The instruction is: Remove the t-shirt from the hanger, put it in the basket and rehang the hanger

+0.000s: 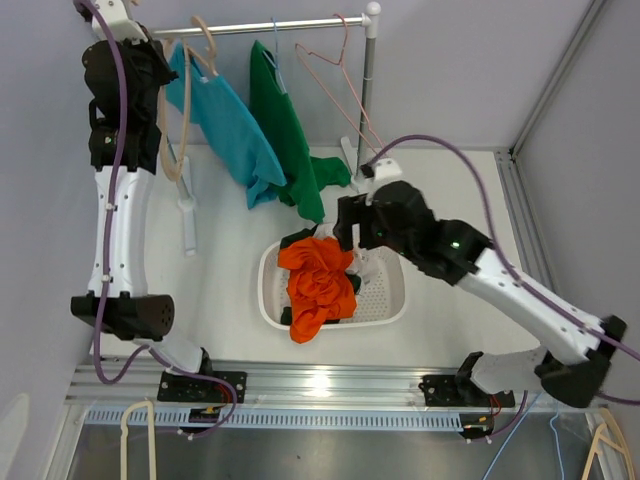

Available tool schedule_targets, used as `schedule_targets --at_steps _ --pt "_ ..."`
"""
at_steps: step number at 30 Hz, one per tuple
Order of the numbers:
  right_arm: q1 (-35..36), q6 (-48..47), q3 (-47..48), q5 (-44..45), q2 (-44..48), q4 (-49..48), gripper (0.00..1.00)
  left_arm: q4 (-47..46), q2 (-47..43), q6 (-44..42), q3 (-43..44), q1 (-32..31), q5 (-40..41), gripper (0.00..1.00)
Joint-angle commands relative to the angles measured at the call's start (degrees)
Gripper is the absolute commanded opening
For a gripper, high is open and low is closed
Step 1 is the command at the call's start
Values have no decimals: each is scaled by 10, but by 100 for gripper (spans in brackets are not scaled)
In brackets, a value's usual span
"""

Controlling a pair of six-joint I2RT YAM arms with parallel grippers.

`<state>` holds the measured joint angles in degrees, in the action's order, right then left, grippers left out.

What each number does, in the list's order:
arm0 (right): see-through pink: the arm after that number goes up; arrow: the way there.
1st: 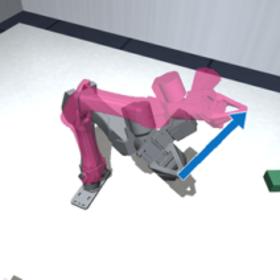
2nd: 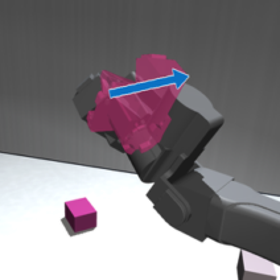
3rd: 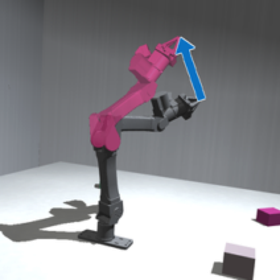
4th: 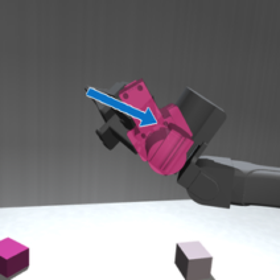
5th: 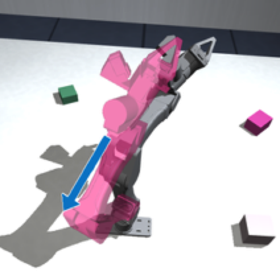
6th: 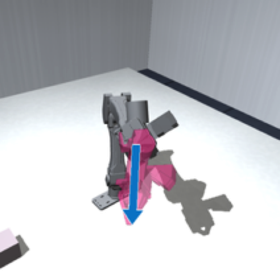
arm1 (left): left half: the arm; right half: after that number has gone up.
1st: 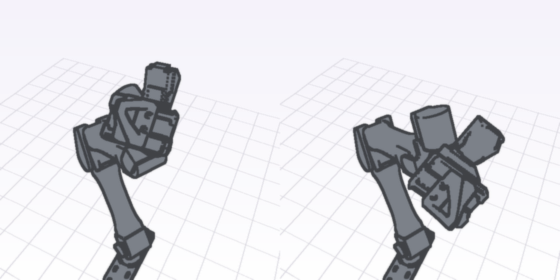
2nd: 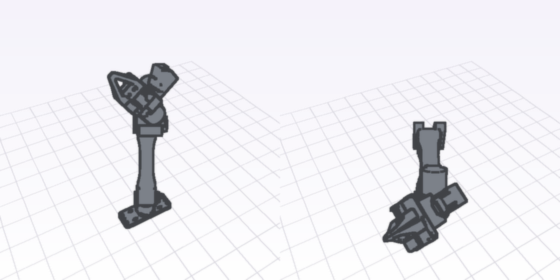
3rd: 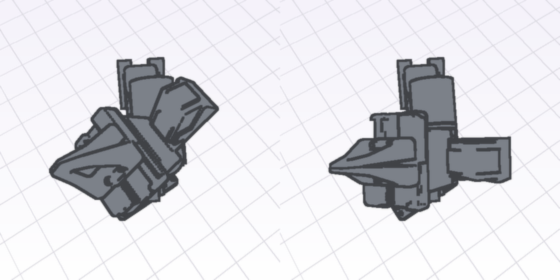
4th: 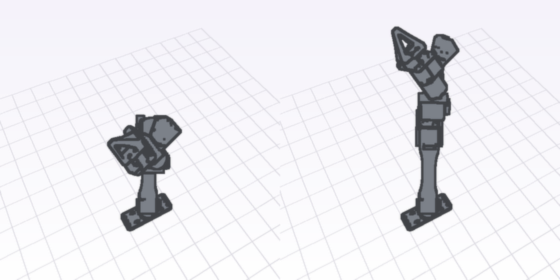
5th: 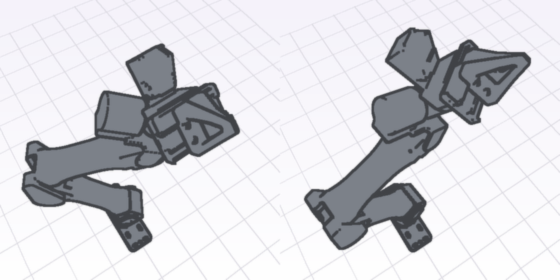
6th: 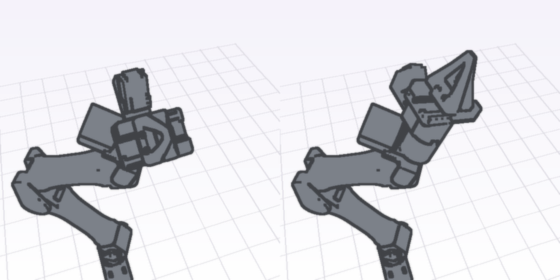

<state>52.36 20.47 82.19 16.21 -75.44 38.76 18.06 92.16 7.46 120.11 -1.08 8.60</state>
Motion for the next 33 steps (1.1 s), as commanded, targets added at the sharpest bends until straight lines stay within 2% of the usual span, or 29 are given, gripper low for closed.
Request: schedule_targets --at_steps 1,4,8,10,17,27,33 --pt "-1 -17 -10 30 66 -4 83 -32 27 -12 70 6 -7 1" --pt "-8 -16 -44 27 107 -14 83 -6 70 -31 121 6 29 1" --pt "-16 -15 -74 15 137 -34 83 -33 82 -50 103 6 83 1" --pt "-17 -16 -80 3 144 -41 83 -61 87 -58 93 6 86 1" --pt "-18 -10 -96 -9 165 -40 83 -91 165 -95 168 6 95 1" --pt "-18 -8 -98 -3 207 -31 82 -95 205 -84 152 9 92 1" --pt "-17 -3 -110 -10 208 -46 82 -94 189 -80 123 9 93 1"
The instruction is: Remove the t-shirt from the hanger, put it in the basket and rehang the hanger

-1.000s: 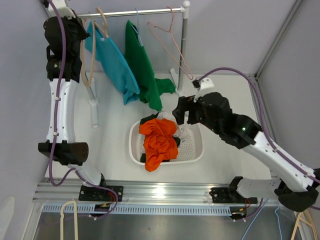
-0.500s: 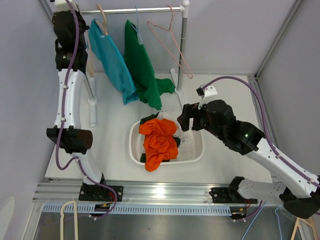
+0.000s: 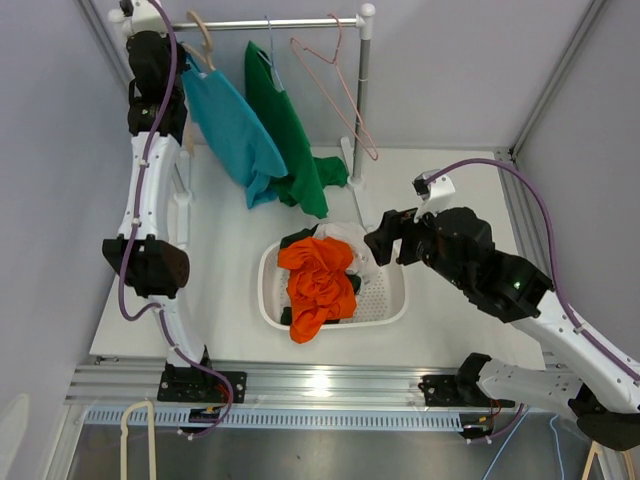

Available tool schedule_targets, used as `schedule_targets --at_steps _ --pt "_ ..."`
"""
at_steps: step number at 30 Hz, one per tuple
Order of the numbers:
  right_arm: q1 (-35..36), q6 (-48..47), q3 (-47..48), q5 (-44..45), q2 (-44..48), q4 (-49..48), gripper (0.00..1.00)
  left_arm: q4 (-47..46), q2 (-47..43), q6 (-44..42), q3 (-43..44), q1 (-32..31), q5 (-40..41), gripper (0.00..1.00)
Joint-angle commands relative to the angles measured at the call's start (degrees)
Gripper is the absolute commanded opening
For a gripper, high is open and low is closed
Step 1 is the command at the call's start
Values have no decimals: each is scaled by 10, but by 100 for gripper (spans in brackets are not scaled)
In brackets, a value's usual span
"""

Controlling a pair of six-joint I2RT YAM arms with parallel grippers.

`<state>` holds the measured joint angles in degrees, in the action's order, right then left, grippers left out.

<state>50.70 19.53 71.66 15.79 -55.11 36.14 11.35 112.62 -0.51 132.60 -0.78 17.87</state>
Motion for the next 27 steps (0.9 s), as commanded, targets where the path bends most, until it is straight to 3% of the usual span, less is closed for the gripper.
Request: schedule_targets --at_steps 1,15,22,27 --pt "-1 6 -6 -8 4 -21 82 -27 -18 0 -6 6 2 1" --pt "1 11 -30 -23 19 -40 82 -30 -84 29 -70 6 -9 1" --pt "1 12 -37 -29 21 -44 84 -39 -119 17 -91 6 -2 34" --pt "1 13 -42 -35 25 -46 84 -42 -125 13 -88 6 1 35"
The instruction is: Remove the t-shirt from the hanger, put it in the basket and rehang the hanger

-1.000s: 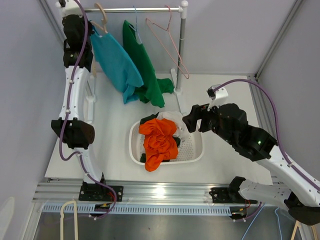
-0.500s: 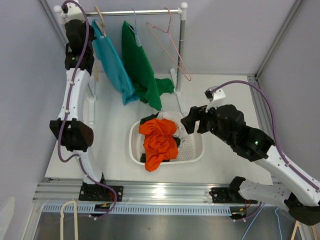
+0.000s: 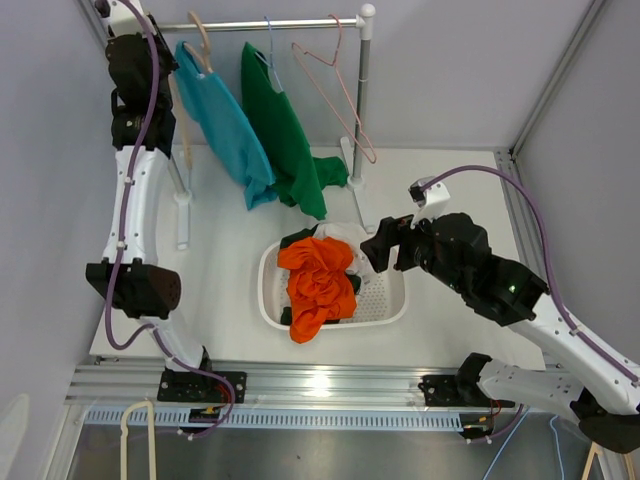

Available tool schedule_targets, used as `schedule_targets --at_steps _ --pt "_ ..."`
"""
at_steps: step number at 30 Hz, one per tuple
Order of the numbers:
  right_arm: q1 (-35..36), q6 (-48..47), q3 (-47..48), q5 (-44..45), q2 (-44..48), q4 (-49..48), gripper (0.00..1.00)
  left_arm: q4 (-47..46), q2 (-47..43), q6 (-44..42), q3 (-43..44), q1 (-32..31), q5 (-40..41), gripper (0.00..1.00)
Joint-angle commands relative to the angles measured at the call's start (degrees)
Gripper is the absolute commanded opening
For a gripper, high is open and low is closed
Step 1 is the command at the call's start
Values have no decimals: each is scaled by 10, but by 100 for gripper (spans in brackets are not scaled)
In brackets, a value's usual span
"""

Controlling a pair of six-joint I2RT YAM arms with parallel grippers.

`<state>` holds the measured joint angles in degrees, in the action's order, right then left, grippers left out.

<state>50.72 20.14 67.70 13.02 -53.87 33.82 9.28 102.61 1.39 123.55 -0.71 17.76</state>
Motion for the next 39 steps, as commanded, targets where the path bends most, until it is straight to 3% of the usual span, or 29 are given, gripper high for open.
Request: schedule_targets --at_steps 1,7,12,17,21,29,30,33,37,39 --pt "1 7 -2 -6 15 -22 84 -16 -25 -5 6 5 3 38" --pt "0 -6 -5 -1 17 -33 85 21 -48 -1 57 -5 -6 49" --pt "-22 -59 51 7 -23 -103 89 40 -93 -29 58 -81 36 51" --pt "-72 -97 154 -73 -154 -159 86 22 -105 -92 57 -194 127 53" --pt "-94 -126 273 -138 -273 -191 86 83 -127 -38 64 -220 166 58" --pt "-111 -165 536 -200 -521 -283 86 58 -266 17 -133 -272 222 60" --pt "-111 -173 617 -204 -551 -277 86 55 -276 15 -166 -276 227 60" --pt "-112 -187 731 -204 -656 -282 84 66 -306 19 -196 -286 243 60" --pt "-123 -178 742 -200 -720 -413 80 44 -361 18 -272 -286 247 61" --pt "-129 -175 762 -193 -758 -432 80 36 -388 13 -289 -287 248 61"
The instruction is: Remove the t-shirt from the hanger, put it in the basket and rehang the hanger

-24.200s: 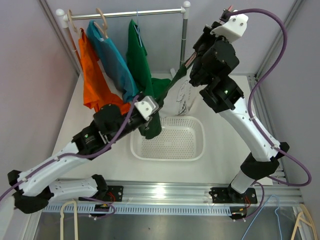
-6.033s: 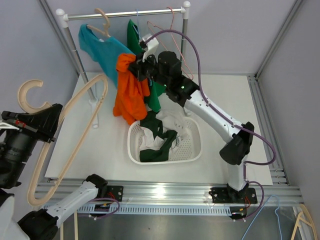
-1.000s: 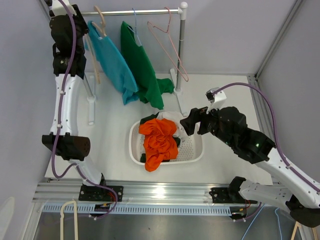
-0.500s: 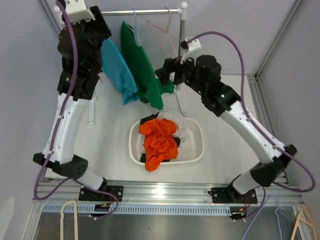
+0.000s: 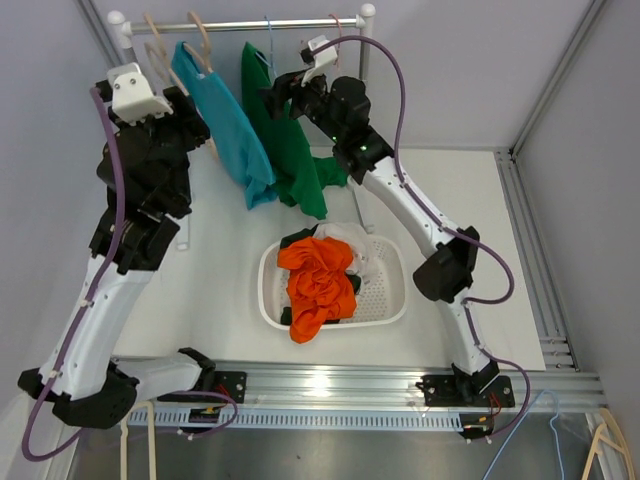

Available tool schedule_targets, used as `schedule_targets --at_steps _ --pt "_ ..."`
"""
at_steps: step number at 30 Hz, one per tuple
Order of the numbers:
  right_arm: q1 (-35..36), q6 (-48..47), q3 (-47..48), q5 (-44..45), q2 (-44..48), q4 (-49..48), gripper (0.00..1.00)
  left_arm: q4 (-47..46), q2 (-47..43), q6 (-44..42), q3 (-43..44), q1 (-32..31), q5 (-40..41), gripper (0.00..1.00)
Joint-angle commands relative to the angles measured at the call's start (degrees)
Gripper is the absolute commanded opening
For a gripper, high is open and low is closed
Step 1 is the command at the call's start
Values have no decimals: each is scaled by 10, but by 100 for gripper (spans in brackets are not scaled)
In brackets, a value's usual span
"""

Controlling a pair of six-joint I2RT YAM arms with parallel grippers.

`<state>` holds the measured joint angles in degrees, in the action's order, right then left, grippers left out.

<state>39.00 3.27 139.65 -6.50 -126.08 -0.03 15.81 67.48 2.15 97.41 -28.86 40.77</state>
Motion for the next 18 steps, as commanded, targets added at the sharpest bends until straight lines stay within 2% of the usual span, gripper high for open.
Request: schedule_targets --at_steps 1,9,12,13,14,16,18 --pt "-13 -7 68 8 -60 -103 80 -26 -43 5 -39 -5 19 61" --pt "-30 -2 86 25 -108 -196 76 -52 -79 -7 -96 -6 19 62" --pt "-35 5 96 31 -116 -200 62 -54 -75 -13 -94 -5 21 62" --pt "-36 8 96 29 -116 -204 53 -57 -74 -13 -94 -6 19 62" --pt "-37 9 95 30 -116 -205 47 -58 -74 -14 -95 -5 19 62" --pt "-37 9 96 26 -116 -206 38 -60 -74 -14 -98 -5 19 62" --pt "-38 10 97 22 -115 -203 36 -62 -74 -16 -100 -6 20 62"
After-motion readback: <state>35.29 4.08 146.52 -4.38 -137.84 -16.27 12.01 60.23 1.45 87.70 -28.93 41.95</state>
